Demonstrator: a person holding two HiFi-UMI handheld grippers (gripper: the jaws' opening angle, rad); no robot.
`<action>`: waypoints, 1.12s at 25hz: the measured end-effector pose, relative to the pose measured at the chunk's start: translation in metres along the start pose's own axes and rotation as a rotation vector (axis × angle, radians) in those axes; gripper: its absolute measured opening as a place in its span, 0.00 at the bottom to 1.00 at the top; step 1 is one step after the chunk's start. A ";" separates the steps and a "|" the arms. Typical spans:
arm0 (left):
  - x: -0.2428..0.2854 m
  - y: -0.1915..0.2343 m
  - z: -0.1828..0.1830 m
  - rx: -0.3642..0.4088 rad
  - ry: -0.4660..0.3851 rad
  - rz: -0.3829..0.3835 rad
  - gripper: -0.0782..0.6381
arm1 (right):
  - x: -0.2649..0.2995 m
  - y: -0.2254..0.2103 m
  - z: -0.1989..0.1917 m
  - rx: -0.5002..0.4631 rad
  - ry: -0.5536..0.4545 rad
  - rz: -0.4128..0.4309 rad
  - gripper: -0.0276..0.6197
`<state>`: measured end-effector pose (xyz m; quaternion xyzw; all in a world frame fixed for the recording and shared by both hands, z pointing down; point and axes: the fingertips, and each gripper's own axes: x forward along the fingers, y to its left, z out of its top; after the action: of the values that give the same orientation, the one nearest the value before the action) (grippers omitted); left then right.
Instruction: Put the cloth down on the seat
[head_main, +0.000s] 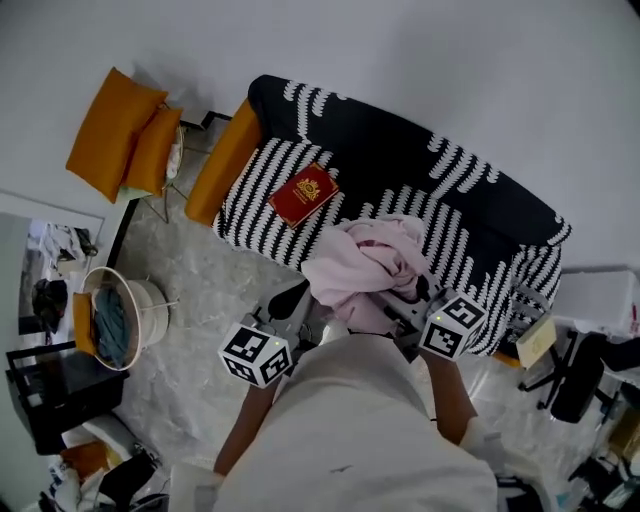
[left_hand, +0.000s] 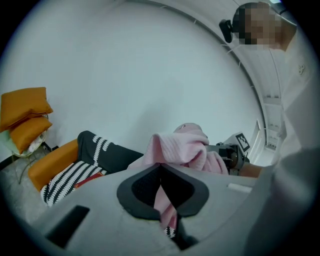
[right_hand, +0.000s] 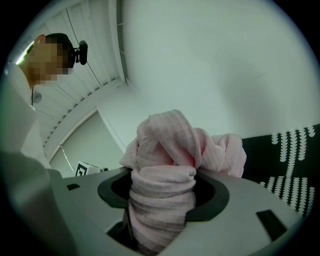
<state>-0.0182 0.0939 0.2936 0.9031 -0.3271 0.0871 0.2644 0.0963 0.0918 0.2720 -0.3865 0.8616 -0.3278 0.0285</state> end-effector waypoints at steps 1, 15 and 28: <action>0.004 -0.001 0.001 -0.006 -0.009 0.014 0.13 | 0.002 -0.007 0.004 0.001 0.006 0.010 0.45; 0.038 0.002 -0.003 -0.112 -0.086 0.212 0.13 | 0.046 -0.067 0.059 0.038 0.082 0.136 0.45; 0.014 0.007 -0.018 -0.178 -0.102 0.352 0.13 | 0.104 -0.089 0.045 0.013 0.153 0.188 0.45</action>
<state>-0.0115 0.0916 0.3163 0.8083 -0.4993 0.0567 0.3069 0.0950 -0.0467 0.3100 -0.2777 0.8916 -0.3577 -0.0041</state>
